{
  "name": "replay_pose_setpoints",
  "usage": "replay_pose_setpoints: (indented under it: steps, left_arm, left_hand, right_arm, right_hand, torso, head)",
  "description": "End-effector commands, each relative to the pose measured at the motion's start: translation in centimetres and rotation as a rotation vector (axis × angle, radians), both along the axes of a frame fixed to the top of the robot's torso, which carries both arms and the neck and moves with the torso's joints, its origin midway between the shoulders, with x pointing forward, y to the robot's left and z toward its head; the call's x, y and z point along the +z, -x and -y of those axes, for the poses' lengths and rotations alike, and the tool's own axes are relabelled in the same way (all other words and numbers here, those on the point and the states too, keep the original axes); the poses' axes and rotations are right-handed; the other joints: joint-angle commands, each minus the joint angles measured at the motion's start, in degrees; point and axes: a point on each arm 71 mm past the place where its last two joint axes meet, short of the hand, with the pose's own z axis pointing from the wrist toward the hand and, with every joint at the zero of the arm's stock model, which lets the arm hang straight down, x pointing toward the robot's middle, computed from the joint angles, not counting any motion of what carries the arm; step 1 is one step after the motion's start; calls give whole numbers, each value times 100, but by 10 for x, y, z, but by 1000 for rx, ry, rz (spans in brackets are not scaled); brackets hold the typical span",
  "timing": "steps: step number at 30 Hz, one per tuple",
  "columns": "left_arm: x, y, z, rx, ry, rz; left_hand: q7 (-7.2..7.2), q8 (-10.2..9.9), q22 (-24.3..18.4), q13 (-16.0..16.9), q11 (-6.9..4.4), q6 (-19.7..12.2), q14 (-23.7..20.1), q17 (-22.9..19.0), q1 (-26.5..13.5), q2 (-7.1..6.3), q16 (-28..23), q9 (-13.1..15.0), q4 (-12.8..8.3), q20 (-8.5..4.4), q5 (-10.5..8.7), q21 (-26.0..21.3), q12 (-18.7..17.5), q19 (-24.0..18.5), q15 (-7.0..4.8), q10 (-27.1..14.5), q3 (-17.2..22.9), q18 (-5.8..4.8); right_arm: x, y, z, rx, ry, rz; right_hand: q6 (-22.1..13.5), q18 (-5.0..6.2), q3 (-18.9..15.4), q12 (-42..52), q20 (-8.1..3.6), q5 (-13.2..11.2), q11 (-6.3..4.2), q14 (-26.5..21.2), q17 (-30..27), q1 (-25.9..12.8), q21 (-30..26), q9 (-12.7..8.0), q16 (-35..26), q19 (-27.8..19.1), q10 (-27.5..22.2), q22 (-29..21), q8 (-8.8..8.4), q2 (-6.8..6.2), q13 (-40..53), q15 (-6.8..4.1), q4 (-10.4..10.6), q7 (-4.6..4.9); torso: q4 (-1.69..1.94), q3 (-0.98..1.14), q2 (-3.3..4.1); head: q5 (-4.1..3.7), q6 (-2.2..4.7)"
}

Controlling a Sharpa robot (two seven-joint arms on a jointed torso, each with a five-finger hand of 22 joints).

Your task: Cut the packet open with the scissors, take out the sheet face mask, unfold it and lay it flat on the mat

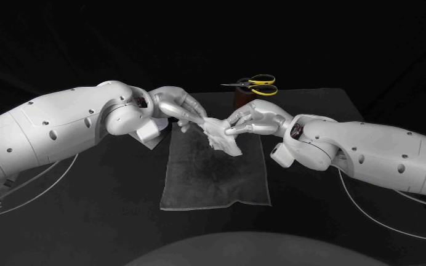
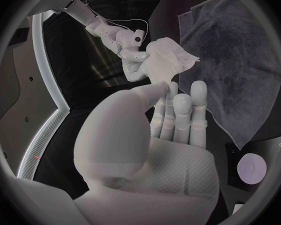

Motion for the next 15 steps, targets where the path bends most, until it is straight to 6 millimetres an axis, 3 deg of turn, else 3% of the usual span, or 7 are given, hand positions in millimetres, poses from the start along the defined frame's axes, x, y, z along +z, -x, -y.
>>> replay_pose_setpoints:
  steps: [1,15]
  left_arm:
    - [1,-1,1,25,14,1]
    - [0,-5,0,57,2,9]
  left_hand:
    - [12,-102,-14,-23,15,-96,-132,-171,-38,-28,-53,-94,39,51,12,-38,-48,-24,19,-71,12,40]
    - [96,-372,-41,-74,106,-190,-457,-617,9,-91,-199,-409,34,122,13,-84,-155,-88,96,-230,18,43]
  right_arm:
    - [2,0,0,-9,-24,2]
    - [3,-1,1,-39,-64,-33]
  right_hand:
    - [9,59,27,-27,-9,19,-6,38,6,38,27,132,-30,30,55,12,40,40,8,-11,-1,-17]
    - [7,58,66,-35,-11,20,-6,42,11,29,36,135,-35,29,63,21,46,38,9,-13,-1,-16]
  torso:
    - [0,-2,0]
    - [-2,0,1]
  head:
    - [12,11]
    - [13,32]
